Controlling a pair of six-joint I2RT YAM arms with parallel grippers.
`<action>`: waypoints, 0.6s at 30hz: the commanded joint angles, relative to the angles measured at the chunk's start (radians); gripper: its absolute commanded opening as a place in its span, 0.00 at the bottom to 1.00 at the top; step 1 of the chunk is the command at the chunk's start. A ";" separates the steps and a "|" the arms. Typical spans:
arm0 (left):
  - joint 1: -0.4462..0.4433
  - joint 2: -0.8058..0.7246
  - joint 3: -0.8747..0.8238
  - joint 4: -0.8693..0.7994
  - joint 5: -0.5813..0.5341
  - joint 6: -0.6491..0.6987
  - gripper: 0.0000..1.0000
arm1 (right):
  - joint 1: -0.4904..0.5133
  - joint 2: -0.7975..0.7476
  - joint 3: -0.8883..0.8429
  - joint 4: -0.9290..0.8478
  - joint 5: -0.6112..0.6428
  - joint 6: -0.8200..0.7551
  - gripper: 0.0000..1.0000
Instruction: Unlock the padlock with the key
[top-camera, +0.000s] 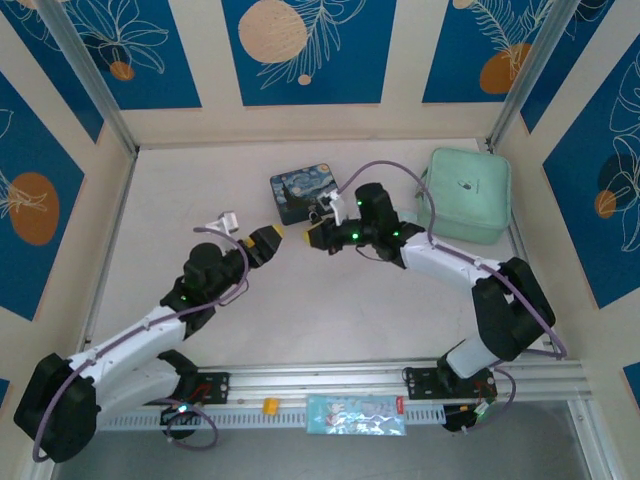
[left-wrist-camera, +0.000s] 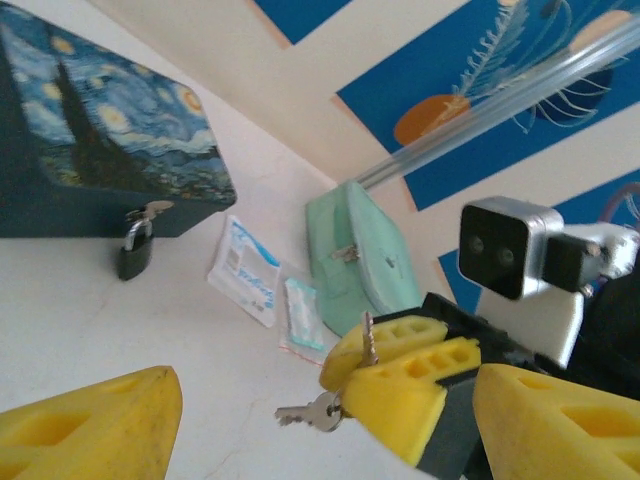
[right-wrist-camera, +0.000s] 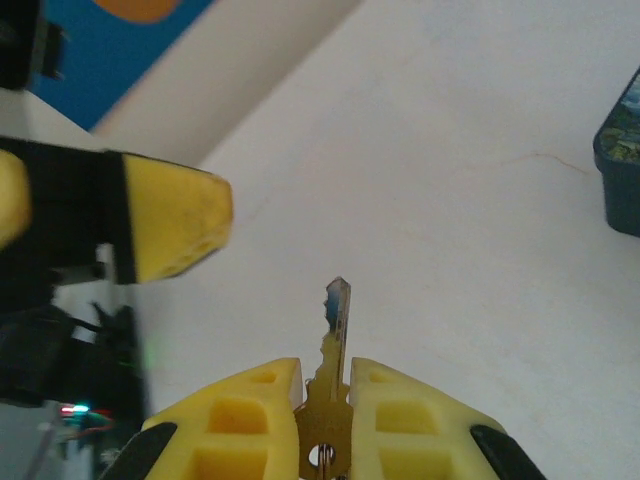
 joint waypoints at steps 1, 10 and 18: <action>0.020 0.051 -0.003 0.176 0.138 0.037 0.76 | -0.021 -0.021 -0.003 0.058 -0.290 0.120 0.00; 0.027 0.275 0.052 0.538 0.367 -0.030 0.73 | -0.026 -0.008 0.028 0.049 -0.397 0.132 0.00; 0.028 0.327 0.075 0.556 0.393 -0.027 0.66 | -0.022 -0.003 0.019 0.064 -0.402 0.145 0.00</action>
